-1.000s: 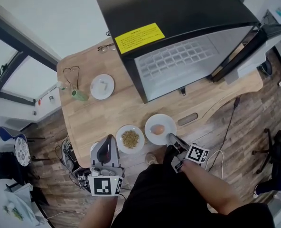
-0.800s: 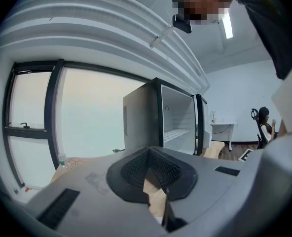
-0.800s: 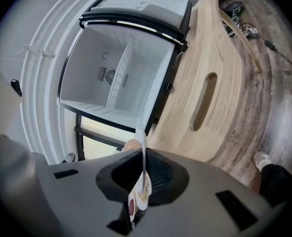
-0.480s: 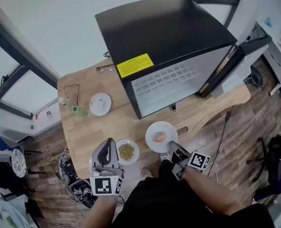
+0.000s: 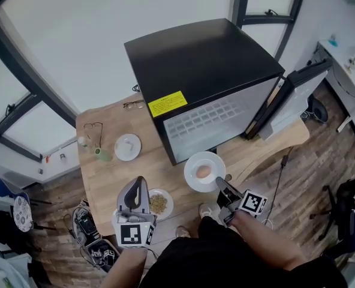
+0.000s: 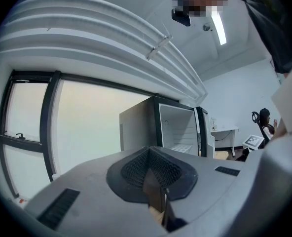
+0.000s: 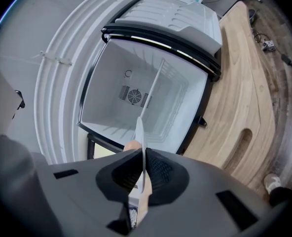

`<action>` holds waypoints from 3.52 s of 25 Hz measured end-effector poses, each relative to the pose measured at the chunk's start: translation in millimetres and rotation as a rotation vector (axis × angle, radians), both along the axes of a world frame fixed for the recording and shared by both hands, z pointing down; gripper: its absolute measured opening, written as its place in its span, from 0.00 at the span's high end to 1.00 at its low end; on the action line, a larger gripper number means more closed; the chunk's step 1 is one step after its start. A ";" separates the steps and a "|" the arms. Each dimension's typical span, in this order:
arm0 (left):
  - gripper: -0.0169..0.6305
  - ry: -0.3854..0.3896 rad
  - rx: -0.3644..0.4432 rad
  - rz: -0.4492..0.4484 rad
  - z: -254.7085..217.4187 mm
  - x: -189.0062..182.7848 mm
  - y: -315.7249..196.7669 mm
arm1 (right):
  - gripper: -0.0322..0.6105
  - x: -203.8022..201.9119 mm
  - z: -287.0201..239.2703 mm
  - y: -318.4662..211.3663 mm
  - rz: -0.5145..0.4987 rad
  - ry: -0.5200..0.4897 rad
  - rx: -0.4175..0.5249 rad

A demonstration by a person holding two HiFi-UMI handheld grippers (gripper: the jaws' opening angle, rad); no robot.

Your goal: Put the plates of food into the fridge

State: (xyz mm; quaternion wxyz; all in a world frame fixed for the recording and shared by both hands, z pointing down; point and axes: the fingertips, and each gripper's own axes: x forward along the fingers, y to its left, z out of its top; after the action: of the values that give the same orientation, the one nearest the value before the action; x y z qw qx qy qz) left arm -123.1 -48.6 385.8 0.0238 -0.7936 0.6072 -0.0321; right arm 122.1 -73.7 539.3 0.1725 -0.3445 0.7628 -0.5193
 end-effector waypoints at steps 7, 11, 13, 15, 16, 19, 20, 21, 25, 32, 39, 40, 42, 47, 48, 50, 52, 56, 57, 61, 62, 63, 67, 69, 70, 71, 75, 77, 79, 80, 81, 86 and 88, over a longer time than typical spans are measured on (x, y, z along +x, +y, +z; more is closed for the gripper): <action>0.97 -0.004 0.027 -0.014 -18.1 0.5 -9.5 | 0.90 10.2 -33.8 -32.5 0.035 0.049 0.084; 0.97 -0.008 0.033 -0.034 -23.5 -1.9 -18.1 | 0.90 19.8 -44.3 -55.0 0.060 0.057 0.080; 0.97 -0.008 0.036 -0.040 -25.8 -2.0 -23.7 | 0.90 17.9 -52.9 -65.9 0.055 0.036 0.100; 0.97 -0.007 0.042 -0.042 -29.3 -1.5 -29.8 | 0.90 17.6 -52.6 -75.3 0.064 0.035 0.076; 0.97 -0.005 0.046 -0.043 -31.3 -0.9 -32.5 | 0.90 17.2 -52.1 -79.5 0.067 0.035 0.064; 0.97 -0.004 0.057 -0.047 -36.6 0.5 -39.3 | 0.90 11.6 -59.6 -92.6 0.053 0.019 0.082; 0.97 -0.006 0.060 -0.050 -37.9 0.4 -41.3 | 0.90 9.8 -61.6 -96.9 0.049 0.017 0.086; 0.97 -0.010 0.061 -0.053 -38.9 0.0 -43.2 | 0.90 8.9 -61.7 -101.0 0.050 0.020 0.079; 0.97 -0.017 0.056 -0.073 -39.3 -3.5 -50.2 | 0.90 3.9 -61.4 -118.2 0.049 0.026 0.046; 0.97 -0.041 0.067 -0.104 -52.4 -12.4 -65.5 | 0.90 -11.6 -64.3 -150.9 0.013 0.090 0.063; 0.97 -0.036 0.038 -0.150 -43.8 -29.0 -74.7 | 0.90 -30.9 -66.3 -179.7 -0.024 0.175 0.070; 0.97 -0.035 0.035 -0.157 -43.1 -31.2 -75.2 | 0.90 -33.8 -68.0 -183.1 -0.033 0.204 0.082; 0.97 -0.033 0.033 -0.167 -42.4 -34.6 -75.5 | 0.90 -39.8 -72.0 -188.8 -0.055 0.275 0.119; 0.97 -0.029 0.047 -0.191 -46.0 -42.0 -76.3 | 0.88 -50.2 -72.8 -203.0 -0.099 0.460 0.195; 0.97 -0.031 0.048 -0.194 -46.4 -42.9 -76.3 | 0.87 -52.0 -71.9 -205.8 -0.111 0.496 0.206; 0.97 -0.034 0.043 -0.202 -44.8 -44.8 -76.1 | 0.85 -55.2 -67.8 -211.7 -0.131 0.555 0.219; 0.97 -0.038 0.034 -0.212 -41.4 -46.9 -75.2 | 0.82 -56.2 -61.2 -217.7 -0.141 0.621 0.222; 0.97 -0.037 0.025 -0.233 -37.2 -48.9 -71.1 | 0.77 -53.3 -51.1 -227.4 -0.131 0.795 0.235; 0.97 -0.037 0.025 -0.237 -37.2 -48.2 -70.7 | 0.77 -52.7 -49.9 -229.7 -0.134 0.838 0.242; 0.97 -0.038 0.024 -0.249 -37.1 -44.0 -68.7 | 0.73 -51.7 -45.3 -235.5 -0.162 0.949 0.267; 0.97 -0.036 0.022 -0.255 -36.8 -43.4 -67.6 | 0.73 -51.1 -45.0 -236.3 -0.162 0.962 0.271; 0.97 -0.036 0.020 -0.261 -36.4 -42.7 -66.3 | 0.73 -50.7 -45.4 -236.8 -0.161 0.971 0.276; 0.97 -0.036 0.003 -0.284 -32.4 -38.9 -57.6 | 0.73 -47.4 -50.4 -236.6 -0.140 0.967 0.311; 0.97 -0.046 -0.013 -0.288 -27.9 -37.8 -52.7 | 0.73 -41.8 -56.3 -233.2 -0.111 0.945 0.341; 0.97 -0.053 -0.022 -0.293 -25.1 -38.3 -50.3 | 0.73 -38.7 -60.1 -230.0 -0.096 0.934 0.361; 0.97 -0.058 -0.029 -0.302 -22.5 -39.6 -47.8 | 0.73 -35.8 -64.0 -226.2 -0.083 0.924 0.383; 0.97 -0.037 0.012 -0.318 -25.0 -45.7 -33.5 | 0.74 -35.7 -76.1 -207.0 -0.081 0.864 0.463; 0.97 -0.029 0.039 -0.319 -30.1 -52.0 -22.8 | 0.74 -38.7 -83.0 -195.7 -0.085 0.835 0.497; 0.97 -0.036 0.052 -0.321 -33.9 -62.4 -11.1 | 0.74 -41.1 -94.8 -181.9 -0.081 0.790 0.537; 0.97 -0.042 0.054 -0.323 -34.7 -69.5 -5.3 | 0.74 -44.1 -101.8 -173.8 -0.081 0.753 0.559; 0.97 -0.045 0.052 -0.325 -34.1 -77.0 0.4 | 0.74 -48.3 -107.8 -164.9 -0.084 0.715 0.578; 0.97 -0.032 0.019 -0.293 -23.5 -97.3 28.7 | 0.74 -64.7 -118.0 -116.1 -0.103 0.609 0.599; 0.97 -0.058 0.018 -0.264 -20.9 -98.3 38.2 | 0.74 -69.6 -112.4 -95.9 -0.111 0.576 0.574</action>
State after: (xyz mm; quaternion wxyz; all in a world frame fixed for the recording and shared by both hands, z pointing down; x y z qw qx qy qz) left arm -221.4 -10.4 364.8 0.0439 -0.7052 0.7056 -0.0527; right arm 52.5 -169.5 426.9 0.0126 -0.3720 0.9113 -0.1761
